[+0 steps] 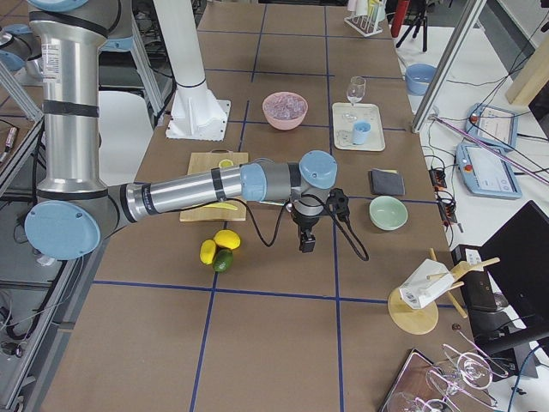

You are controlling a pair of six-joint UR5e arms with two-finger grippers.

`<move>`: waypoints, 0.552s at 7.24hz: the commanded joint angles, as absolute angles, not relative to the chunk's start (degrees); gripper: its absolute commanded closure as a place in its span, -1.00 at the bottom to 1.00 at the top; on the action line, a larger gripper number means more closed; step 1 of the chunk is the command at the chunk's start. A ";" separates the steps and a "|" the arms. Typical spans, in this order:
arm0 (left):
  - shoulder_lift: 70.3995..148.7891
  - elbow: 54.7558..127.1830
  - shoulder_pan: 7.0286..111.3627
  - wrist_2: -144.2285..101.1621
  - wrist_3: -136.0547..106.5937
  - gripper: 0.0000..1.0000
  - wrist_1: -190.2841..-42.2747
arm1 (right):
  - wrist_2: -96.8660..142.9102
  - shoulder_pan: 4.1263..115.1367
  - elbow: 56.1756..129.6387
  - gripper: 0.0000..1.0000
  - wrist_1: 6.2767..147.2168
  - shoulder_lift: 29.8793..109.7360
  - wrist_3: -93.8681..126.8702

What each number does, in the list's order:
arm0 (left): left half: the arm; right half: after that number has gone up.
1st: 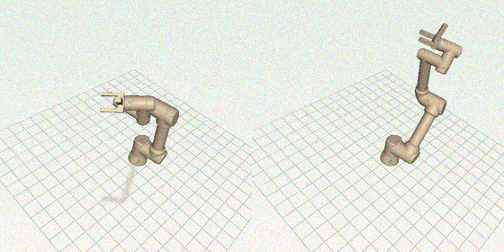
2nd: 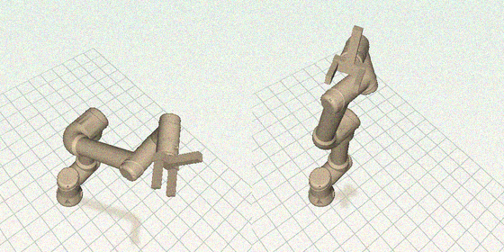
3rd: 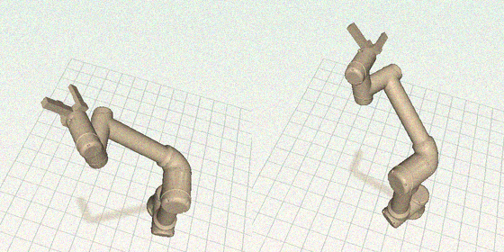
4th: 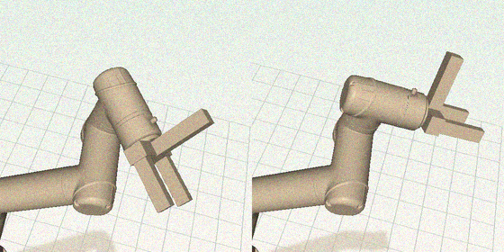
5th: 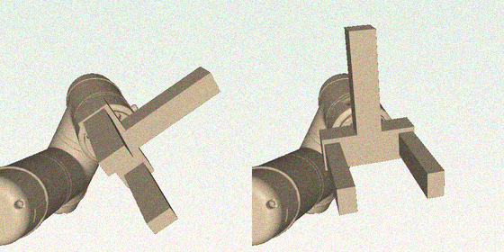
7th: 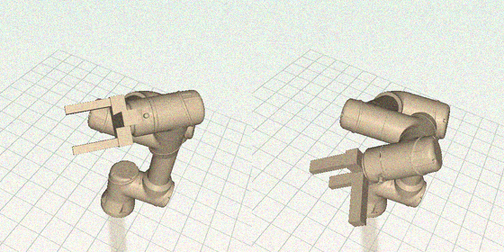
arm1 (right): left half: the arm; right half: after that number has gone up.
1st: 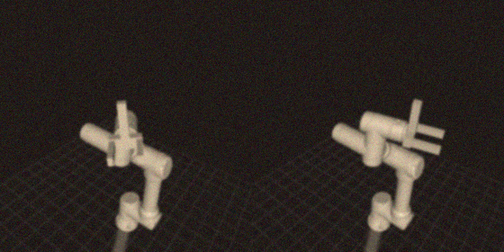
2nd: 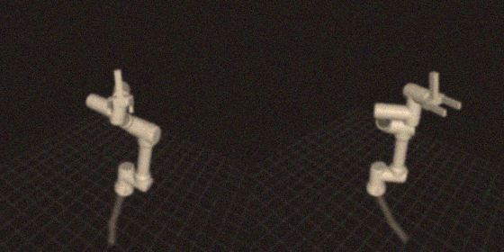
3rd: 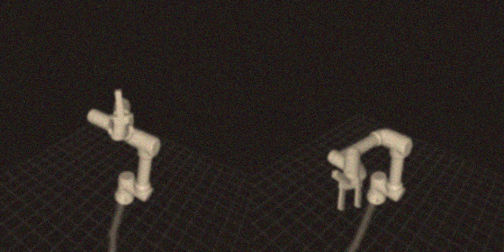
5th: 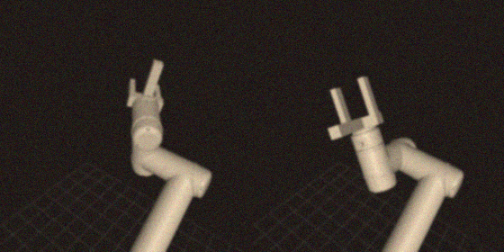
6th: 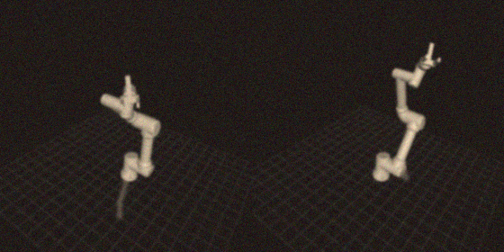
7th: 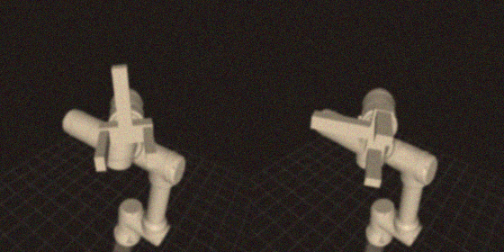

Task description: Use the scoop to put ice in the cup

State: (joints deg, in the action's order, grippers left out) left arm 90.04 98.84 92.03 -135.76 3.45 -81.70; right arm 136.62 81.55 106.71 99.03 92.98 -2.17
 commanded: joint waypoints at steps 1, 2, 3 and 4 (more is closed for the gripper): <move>89.65 97.83 91.93 -135.97 3.51 -1.00 -82.09 | 135.36 81.48 106.18 -1.00 99.23 92.90 1.30; 90.17 97.13 91.93 -135.88 3.34 -1.00 -81.92 | 135.00 81.47 106.08 -1.00 98.79 92.99 3.58; 90.52 96.51 91.93 -135.97 3.43 -1.00 -81.57 | 131.78 81.47 105.82 -1.00 97.14 94.73 3.34; 89.92 96.94 92.02 -135.97 3.43 -1.00 -81.39 | 130.97 81.47 104.69 -1.00 92.51 96.05 3.25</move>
